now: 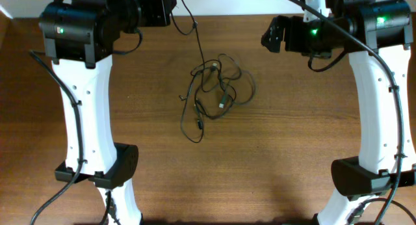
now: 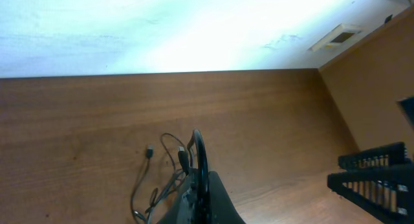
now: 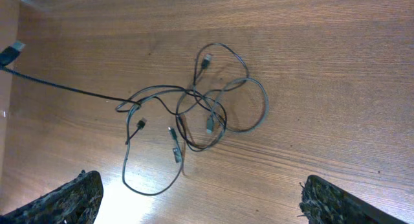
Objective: Untangle cables
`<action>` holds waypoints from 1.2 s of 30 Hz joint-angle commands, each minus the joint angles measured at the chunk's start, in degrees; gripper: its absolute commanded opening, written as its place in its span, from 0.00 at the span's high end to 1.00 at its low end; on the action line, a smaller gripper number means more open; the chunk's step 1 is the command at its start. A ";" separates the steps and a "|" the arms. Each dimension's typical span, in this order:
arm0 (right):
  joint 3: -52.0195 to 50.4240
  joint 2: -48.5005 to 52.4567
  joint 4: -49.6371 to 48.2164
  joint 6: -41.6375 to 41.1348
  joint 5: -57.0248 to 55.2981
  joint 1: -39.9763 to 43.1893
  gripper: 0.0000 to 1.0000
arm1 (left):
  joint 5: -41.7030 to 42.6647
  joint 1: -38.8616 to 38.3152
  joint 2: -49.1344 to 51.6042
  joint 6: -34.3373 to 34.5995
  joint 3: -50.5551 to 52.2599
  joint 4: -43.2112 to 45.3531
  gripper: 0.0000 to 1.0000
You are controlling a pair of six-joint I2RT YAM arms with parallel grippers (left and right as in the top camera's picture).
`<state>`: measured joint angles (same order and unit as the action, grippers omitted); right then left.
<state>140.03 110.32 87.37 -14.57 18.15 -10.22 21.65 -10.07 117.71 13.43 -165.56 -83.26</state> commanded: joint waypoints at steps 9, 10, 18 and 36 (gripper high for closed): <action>-0.26 14.47 -6.75 -8.33 5.77 -10.54 0.01 | 0.72 4.98 -3.21 3.50 -0.63 -0.74 1.00; -0.26 15.54 -7.98 -10.21 6.51 -11.02 0.01 | 0.72 4.98 -3.21 3.50 -0.63 -0.85 1.00; -0.28 22.21 -25.03 -30.36 16.00 -12.28 0.09 | 1.55 4.98 -3.21 3.50 -0.61 -1.64 1.00; -0.37 31.52 -44.26 -42.91 15.19 -17.46 0.70 | 2.99 4.98 -3.21 3.45 -0.61 -2.95 1.00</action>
<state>139.63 140.88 44.12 -57.06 35.68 -27.22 23.40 -5.17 116.33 16.36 -165.56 -86.35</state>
